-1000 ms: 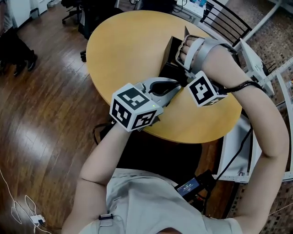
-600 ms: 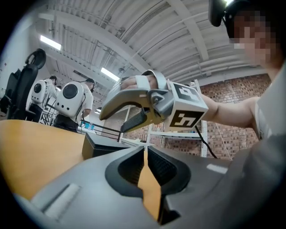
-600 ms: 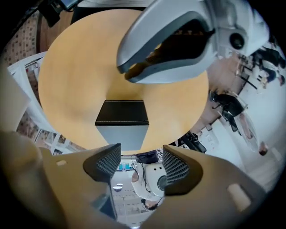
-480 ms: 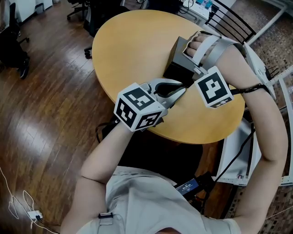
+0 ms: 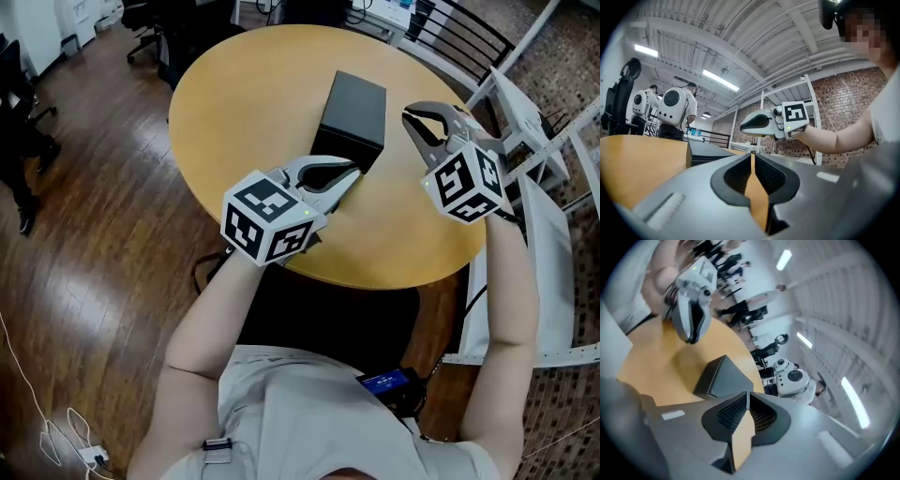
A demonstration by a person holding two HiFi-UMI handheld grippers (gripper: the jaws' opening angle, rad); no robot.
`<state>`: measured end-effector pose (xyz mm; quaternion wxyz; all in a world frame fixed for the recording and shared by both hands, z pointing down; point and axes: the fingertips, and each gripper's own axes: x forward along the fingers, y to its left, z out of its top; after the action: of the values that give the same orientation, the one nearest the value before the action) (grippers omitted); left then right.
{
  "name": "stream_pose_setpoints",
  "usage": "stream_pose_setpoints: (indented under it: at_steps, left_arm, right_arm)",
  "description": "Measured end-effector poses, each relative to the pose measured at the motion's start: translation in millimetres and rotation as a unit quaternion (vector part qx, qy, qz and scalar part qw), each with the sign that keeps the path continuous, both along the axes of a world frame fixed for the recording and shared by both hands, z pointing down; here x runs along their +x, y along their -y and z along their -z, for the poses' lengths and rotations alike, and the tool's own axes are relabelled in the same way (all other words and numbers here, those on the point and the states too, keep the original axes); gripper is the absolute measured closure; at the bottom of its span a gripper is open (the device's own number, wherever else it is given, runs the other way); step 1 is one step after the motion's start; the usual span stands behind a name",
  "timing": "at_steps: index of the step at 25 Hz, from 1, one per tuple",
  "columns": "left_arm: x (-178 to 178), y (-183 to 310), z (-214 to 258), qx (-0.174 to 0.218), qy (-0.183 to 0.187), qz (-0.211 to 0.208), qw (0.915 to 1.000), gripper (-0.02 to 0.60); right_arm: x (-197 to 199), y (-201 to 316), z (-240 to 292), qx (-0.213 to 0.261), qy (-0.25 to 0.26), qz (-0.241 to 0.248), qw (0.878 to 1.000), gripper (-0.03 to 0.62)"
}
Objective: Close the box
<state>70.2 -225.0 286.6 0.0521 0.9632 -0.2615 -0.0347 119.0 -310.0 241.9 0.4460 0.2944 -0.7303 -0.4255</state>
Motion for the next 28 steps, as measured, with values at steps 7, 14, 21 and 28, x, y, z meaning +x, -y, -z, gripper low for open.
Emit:
stream_pose_setpoints:
  at_steps: [7,14,21,28]
  left_arm:
    - [21.5,1.5,-2.0,-0.003,0.010,-0.006,0.9999,0.557]
    - [27.4,12.0,-12.2,-0.006,0.029,0.017,0.9994,0.566]
    - [20.7,20.9,-16.6,-0.003,0.037,0.042,0.9984,0.580]
    - [17.4,22.1,-15.1,-0.002,0.034,0.042,0.9985,0.580]
  right_arm:
    - [43.8,-30.5,-39.1,-0.221,0.440,-0.046,0.869,0.594]
    - [51.6,-37.0,-70.4,-0.263,0.550,-0.039,0.792,0.594]
    - [44.2,-38.6,-72.3,-0.266,0.560,-0.029,0.784,0.594]
    - [35.9,-39.0,-74.9,-0.271,0.554,-0.026,0.787,0.594]
